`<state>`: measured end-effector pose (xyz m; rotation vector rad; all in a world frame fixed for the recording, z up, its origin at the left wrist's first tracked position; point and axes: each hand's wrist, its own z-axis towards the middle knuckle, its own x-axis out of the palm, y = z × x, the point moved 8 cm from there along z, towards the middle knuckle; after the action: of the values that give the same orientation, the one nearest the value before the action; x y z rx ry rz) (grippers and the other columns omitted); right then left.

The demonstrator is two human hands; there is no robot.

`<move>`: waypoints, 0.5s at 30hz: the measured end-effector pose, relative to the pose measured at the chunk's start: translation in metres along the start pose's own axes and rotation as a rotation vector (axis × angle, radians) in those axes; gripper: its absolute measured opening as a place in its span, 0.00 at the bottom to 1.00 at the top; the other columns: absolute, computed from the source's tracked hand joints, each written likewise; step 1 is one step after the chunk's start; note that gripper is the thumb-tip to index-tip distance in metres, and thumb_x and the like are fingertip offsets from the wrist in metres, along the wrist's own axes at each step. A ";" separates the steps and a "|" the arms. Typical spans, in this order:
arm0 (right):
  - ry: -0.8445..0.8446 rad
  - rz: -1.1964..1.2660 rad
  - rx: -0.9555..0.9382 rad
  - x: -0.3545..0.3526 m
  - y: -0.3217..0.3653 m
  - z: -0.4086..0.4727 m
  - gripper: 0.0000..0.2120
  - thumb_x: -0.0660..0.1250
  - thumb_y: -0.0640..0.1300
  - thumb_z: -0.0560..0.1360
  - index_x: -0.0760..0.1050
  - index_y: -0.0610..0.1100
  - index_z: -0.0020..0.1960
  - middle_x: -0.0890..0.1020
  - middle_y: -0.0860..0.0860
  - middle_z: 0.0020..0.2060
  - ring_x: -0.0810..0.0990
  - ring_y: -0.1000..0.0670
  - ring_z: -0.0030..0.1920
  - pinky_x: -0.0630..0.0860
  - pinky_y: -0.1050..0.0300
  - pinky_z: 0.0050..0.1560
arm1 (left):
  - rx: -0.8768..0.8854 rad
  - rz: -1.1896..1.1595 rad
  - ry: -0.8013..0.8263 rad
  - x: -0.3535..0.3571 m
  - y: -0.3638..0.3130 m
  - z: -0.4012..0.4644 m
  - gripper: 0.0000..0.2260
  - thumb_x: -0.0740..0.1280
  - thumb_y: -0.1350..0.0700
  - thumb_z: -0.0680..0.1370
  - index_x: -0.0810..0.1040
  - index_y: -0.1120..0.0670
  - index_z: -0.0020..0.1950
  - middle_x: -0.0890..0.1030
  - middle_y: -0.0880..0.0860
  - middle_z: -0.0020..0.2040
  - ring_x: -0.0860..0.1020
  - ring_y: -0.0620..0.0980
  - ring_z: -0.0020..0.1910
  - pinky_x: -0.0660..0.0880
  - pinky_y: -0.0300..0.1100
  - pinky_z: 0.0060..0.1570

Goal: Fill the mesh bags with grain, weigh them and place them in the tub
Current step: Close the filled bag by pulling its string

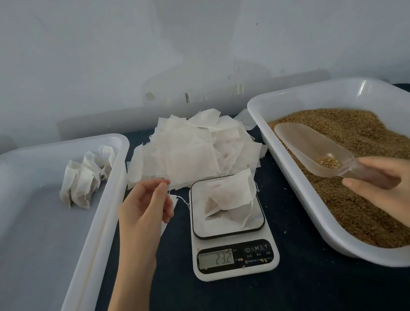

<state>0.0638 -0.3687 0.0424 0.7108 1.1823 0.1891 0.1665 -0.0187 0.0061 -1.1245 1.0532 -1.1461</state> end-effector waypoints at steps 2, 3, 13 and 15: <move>0.031 -0.028 -0.038 -0.008 0.009 0.002 0.20 0.71 0.60 0.64 0.80 0.58 0.55 0.72 0.77 0.28 0.70 0.70 0.38 0.62 0.70 0.36 | 0.061 0.074 0.019 0.011 -0.009 0.001 0.06 0.65 0.60 0.79 0.80 0.54 0.45 0.75 0.46 0.28 0.71 0.41 0.27 0.69 0.31 0.28; 0.070 -0.039 -0.048 -0.012 0.014 0.003 0.19 0.69 0.64 0.62 0.79 0.64 0.53 0.73 0.79 0.30 0.71 0.70 0.39 0.63 0.70 0.37 | 0.101 0.124 0.044 0.021 -0.015 0.002 0.05 0.66 0.58 0.78 0.79 0.52 0.44 0.76 0.46 0.28 0.72 0.41 0.27 0.69 0.30 0.29; 0.260 -0.253 -0.182 -0.037 0.053 0.006 0.18 0.62 0.73 0.57 0.65 0.83 0.47 0.77 0.75 0.33 0.79 0.62 0.32 0.72 0.62 0.33 | 0.272 1.063 0.466 0.146 -0.018 0.003 0.14 0.64 0.51 0.75 0.66 0.53 0.58 0.78 0.51 0.39 0.78 0.54 0.40 0.73 0.46 0.38; 0.292 -0.323 -0.200 -0.034 0.060 0.005 0.17 0.65 0.69 0.60 0.66 0.81 0.47 0.77 0.75 0.34 0.79 0.62 0.32 0.73 0.62 0.34 | 0.233 0.988 0.490 0.140 -0.014 0.006 0.10 0.63 0.56 0.75 0.68 0.53 0.55 0.79 0.51 0.39 0.78 0.53 0.39 0.74 0.47 0.39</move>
<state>0.0682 -0.3415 0.1057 0.3157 1.5150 0.1399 0.1868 -0.1575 0.0145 -0.0416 1.5458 -0.6916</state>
